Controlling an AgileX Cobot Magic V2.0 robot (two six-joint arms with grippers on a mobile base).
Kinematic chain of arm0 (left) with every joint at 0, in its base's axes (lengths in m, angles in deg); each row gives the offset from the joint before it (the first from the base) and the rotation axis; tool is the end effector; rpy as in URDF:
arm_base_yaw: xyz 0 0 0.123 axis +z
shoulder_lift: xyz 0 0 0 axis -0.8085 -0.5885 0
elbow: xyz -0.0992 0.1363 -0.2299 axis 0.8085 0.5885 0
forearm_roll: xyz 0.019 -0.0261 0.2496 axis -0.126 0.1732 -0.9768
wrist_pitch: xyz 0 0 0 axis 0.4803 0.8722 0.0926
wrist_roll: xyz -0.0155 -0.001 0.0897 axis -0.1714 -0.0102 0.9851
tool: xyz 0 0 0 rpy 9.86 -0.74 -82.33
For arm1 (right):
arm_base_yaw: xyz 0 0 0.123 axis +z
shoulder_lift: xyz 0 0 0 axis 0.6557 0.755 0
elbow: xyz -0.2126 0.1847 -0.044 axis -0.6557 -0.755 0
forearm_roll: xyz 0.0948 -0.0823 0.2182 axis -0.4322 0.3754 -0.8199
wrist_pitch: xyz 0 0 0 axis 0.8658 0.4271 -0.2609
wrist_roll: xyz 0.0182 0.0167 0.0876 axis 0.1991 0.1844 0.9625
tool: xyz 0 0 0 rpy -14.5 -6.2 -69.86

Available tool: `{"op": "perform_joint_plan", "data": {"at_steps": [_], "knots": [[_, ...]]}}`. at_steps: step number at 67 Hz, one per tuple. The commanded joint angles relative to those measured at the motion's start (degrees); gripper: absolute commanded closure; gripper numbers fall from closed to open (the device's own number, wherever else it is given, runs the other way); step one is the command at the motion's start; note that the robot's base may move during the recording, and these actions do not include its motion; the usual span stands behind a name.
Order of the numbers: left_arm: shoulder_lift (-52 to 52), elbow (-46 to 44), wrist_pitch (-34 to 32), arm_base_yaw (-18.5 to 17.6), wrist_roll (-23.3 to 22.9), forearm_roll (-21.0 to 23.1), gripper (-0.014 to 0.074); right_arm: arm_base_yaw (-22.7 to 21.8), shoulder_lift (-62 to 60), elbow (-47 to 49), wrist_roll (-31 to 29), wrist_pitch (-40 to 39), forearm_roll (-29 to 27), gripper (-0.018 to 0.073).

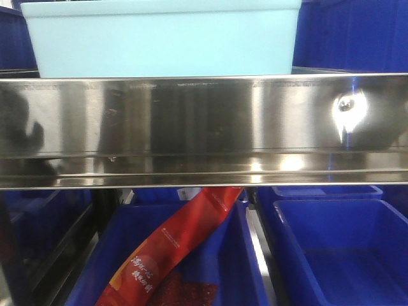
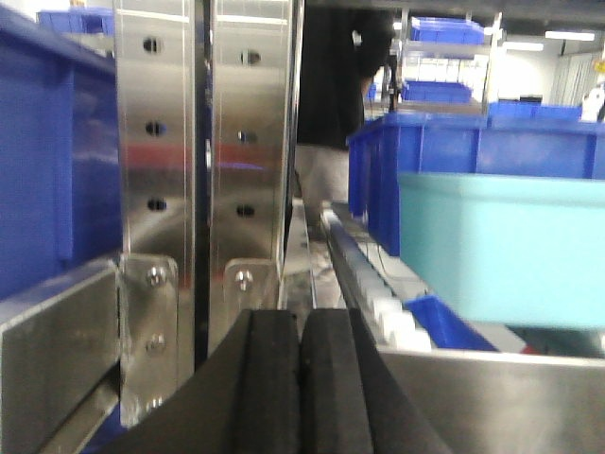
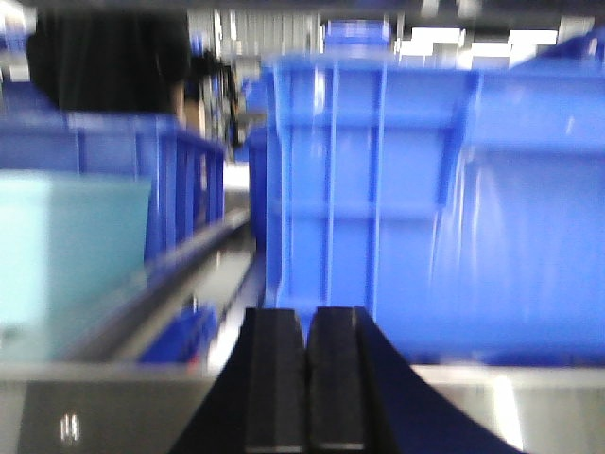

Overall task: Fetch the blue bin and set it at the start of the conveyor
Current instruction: 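Reach both grippers to the sides of the light-blue bin on the shelf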

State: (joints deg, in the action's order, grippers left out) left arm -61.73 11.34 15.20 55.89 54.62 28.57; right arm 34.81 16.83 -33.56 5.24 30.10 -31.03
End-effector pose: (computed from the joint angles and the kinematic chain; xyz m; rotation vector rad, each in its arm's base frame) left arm 0.0558 0.0022 0.2183 -0.0439 1.4150 0.0113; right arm 0.0549 -0.0065 0.2219 0.1002 1.3779 -0.0710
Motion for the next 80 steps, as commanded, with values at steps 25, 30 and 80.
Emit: {"op": "perform_joint_plan", "data": {"at_steps": [25, 30, 80], "knots": [[-9.2, -33.6, 26.6, 0.1, 0.0, -2.3, 0.0297, 0.2, 7.8, 30.1, -0.2, 22.5, -0.7, 0.0452], [-14.3, -39.5, 29.1, 0.1, 0.0, -1.9, 0.0225, 0.2, 12.3, 33.9, -0.2, 22.3, -0.7, 0.0241], [-78.6, -95.8, 62.4, -15.8, 0.1, -0.5, 0.0132, 19.5, 69.7, 84.1, 0.1, 54.5, -0.5, 0.0064]]}}
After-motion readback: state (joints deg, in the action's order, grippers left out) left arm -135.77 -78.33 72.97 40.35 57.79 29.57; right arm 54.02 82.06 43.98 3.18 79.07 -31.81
